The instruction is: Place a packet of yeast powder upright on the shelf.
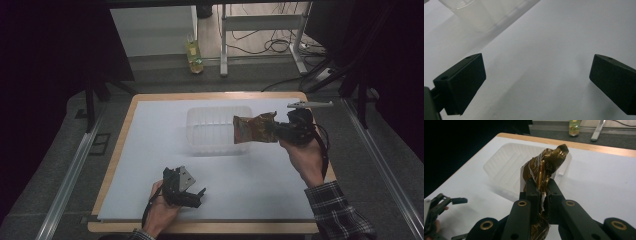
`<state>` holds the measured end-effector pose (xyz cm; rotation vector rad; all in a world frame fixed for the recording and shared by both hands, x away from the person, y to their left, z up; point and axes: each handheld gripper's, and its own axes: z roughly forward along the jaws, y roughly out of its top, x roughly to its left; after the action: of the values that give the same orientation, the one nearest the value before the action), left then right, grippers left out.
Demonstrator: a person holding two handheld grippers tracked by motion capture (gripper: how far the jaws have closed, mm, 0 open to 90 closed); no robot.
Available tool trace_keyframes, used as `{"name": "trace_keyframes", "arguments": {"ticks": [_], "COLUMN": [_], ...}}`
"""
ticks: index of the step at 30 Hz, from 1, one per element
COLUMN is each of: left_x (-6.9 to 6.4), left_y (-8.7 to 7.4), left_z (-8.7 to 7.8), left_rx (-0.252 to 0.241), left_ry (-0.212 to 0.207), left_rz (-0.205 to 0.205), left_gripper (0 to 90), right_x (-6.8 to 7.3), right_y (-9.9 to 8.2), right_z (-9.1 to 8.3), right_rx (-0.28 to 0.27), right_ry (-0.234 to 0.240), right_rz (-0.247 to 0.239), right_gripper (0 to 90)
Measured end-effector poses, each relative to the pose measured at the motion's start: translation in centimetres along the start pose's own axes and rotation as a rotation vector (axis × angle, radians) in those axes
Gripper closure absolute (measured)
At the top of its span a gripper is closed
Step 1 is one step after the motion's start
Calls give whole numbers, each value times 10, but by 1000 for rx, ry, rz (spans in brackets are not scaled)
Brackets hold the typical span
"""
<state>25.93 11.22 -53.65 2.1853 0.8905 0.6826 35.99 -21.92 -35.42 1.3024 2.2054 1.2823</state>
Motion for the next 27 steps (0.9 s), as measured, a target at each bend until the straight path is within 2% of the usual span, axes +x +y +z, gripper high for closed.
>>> {"name": "trace_keyframes", "arguments": {"ticks": [3,6,9,13,17,19,24,27], "left_x": [0,0,-1,-1,-2,-2,-2,-2], "left_y": [0,0,0,0,0,0,0,0], "left_z": [0,0,1,1,1,2,2,2], "left_rx": [-1,-1,2,3,5,7,10,9], "left_ry": [-1,-3,-3,-3,-4,-3,-7,-6], "left_rz": [1,3,7,10,14,18,21,22], "left_gripper": [4,4,4,4,5,5,6,6], "right_x": [-2,-4,-3,-3,0,4,8,14], "right_y": [3,6,8,10,11,11,10,10], "right_z": [4,5,7,8,12,18,27,35], "right_rx": [-5,-13,-17,-21,-19,-13,-6,4], "right_ry": [-33,-38,-68,-74,-86,-107,-115,-145], "right_rz": [-6,2,-14,-19,-32,-49,-52,-73], "right_gripper": [830,830,830,830,830,830,830,830]}}
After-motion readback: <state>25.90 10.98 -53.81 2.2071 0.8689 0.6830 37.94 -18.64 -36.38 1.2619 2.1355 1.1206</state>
